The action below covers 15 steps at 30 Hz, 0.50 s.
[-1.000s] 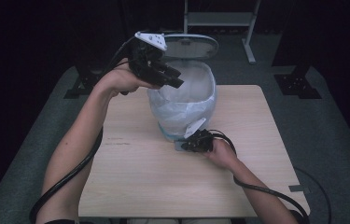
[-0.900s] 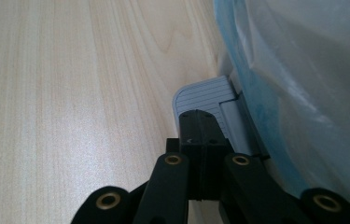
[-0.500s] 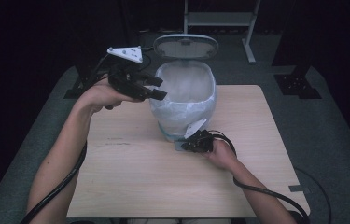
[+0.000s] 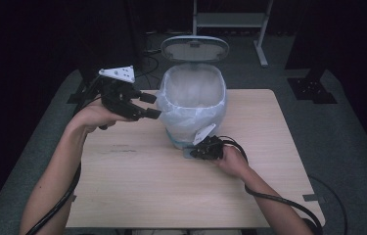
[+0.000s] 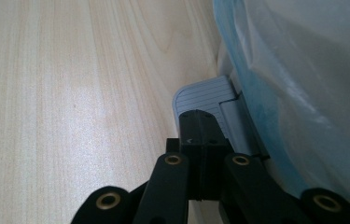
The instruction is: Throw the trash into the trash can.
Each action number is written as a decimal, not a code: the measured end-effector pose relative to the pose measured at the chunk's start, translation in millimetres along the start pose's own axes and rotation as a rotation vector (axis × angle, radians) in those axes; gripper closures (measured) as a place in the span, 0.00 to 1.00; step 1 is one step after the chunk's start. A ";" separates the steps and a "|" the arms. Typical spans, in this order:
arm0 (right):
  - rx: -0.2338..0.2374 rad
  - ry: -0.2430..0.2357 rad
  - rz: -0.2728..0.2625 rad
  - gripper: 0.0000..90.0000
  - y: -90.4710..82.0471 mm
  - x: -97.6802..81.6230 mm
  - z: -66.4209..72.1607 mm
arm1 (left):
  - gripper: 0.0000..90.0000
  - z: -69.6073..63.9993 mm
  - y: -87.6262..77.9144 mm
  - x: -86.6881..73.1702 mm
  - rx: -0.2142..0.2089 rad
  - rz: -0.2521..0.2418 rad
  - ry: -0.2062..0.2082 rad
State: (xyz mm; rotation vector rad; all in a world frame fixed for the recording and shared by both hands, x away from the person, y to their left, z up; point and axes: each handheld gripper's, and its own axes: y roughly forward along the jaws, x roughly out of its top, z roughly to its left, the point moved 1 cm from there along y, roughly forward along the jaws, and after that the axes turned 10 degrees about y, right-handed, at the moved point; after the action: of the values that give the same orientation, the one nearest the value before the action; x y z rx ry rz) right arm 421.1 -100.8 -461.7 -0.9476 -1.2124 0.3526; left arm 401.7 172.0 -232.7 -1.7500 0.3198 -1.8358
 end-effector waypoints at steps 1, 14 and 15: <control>0.001 -0.003 -0.001 1.00 0.0 -0.1 -0.2 | 0.37 -0.4 -1.1 -2.1 0.007 0.001 -0.001; -0.009 0.008 0.004 1.00 -0.1 0.0 1.6 | 0.22 -11.0 -12.6 -44.6 0.051 -0.015 -0.075; -0.009 0.010 0.004 1.00 -0.1 0.1 1.6 | 0.22 -11.0 -13.3 -47.5 0.053 -0.013 -0.080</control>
State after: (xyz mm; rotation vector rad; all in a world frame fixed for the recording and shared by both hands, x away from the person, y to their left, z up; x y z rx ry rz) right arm 419.6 -100.1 -461.5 -0.9583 -1.2046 0.3453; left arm 386.6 206.6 -266.2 -1.7880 0.2271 -1.7614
